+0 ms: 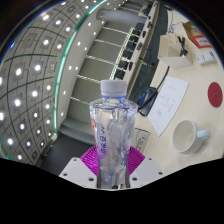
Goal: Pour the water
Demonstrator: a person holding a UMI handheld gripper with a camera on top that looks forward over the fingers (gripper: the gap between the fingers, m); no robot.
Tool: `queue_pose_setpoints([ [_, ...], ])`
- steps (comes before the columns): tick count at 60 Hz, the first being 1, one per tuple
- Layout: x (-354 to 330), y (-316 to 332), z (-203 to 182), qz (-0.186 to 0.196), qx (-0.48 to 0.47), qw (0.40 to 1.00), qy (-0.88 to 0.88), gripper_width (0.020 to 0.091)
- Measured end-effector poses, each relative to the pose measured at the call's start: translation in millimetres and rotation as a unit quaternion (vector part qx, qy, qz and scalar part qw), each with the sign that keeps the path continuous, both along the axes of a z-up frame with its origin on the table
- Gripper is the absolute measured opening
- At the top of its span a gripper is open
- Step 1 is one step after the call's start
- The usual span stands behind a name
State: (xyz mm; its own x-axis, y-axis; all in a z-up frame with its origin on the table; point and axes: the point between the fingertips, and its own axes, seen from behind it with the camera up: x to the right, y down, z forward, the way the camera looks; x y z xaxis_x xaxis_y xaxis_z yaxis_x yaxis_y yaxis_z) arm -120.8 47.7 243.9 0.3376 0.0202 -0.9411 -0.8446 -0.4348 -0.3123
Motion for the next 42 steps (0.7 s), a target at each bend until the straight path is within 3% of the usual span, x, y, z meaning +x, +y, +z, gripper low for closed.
queue_pose_setpoints([
  [9,62.0,-0.5,43.3,-0.026,0.073,0.975,-0.209,0.0323],
  [20,156.2,2.3,48.3,-0.07,0.104,0.897,-0.423,0.0324],
  [28,222.7,9.3,6.7,-0.085,0.089,0.835,-0.536,0.0322],
  [42,278.0,15.8,-94.2,-0.057,0.034,0.808,-0.585,0.0322],
])
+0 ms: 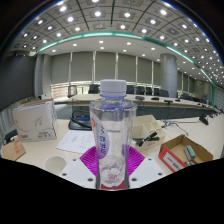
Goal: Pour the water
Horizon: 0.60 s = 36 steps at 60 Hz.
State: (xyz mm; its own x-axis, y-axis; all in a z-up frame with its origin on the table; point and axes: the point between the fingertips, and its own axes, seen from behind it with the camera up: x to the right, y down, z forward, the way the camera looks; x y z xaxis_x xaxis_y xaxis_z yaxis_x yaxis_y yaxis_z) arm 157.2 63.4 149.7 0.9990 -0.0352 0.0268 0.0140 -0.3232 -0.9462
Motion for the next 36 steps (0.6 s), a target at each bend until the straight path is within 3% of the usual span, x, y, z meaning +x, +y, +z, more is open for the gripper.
queue_pose_setpoints([
  [14,6.6,-1.0,-79.4,0.005,-0.051,0.999,0.0,0.0336],
  [20,6.0,-6.3,-76.2,0.008,-0.036,0.999,0.003,0.0365],
  [29,6.3,-10.4,-76.3,0.012,-0.042,0.999,0.007,0.0521],
  [32,5.6,-15.6,-85.7,0.012,-0.069,0.997,0.016,0.0657],
  [35,4.6,-18.1,-91.4,0.012,-0.084,0.996,0.03,0.0867],
  [36,4.3,-20.7,-90.9,0.01,-0.089,0.995,0.033,0.0859],
])
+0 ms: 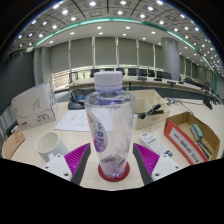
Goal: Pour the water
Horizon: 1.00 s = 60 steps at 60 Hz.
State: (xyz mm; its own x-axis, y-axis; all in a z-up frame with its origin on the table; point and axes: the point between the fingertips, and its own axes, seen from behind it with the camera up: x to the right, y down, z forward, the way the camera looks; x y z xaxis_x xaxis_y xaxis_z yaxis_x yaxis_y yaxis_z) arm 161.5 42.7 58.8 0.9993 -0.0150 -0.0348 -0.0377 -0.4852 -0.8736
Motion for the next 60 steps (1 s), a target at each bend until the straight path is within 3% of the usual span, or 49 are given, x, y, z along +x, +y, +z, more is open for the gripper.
queue_pose_setpoints([
  [2,-0.7,-5.8,2.0,-0.003,-0.008,1.0,0.002,0.0831],
  [5,1.0,-14.0,9.4,-0.006,-0.015,1.0,-0.003,0.0868],
  [11,4.6,-34.3,32.4,-0.015,-0.025,0.999,-0.017,0.0857],
  [26,-37.8,-137.1,112.4,-0.037,-0.067,0.997,-0.01,0.0857],
  [35,-73.8,-203.1,151.7,-0.03,-0.074,0.997,-0.013,0.0859],
  [47,-104.8,-269.6,174.2,-0.019,-0.083,0.996,-0.041,0.0863],
  [60,-107.3,-297.6,181.7,-0.024,-0.081,0.995,-0.045,0.0861],
])
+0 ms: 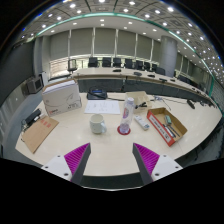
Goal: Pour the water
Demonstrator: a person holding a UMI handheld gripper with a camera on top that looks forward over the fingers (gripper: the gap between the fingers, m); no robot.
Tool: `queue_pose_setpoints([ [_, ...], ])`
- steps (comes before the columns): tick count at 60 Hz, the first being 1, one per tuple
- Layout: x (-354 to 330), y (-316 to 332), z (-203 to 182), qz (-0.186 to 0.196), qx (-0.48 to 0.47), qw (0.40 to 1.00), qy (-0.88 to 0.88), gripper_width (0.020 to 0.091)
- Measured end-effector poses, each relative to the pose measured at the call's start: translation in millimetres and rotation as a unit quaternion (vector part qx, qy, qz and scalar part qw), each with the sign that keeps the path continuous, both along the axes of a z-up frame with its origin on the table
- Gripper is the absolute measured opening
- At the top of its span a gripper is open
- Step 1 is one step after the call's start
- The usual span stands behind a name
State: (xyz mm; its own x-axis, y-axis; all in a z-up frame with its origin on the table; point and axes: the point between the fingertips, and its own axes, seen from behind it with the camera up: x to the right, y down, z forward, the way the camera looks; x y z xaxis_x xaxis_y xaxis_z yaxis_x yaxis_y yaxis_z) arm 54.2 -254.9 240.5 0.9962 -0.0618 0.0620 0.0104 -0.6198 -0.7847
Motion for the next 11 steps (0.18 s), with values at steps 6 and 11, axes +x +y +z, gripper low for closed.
queue_pose_setpoints([
  [6,9.9,-2.9,0.6,-0.004,0.003,1.0,-0.027,0.0863],
  [11,8.9,0.4,5.2,0.002,0.008,1.0,-0.029,0.0862],
])
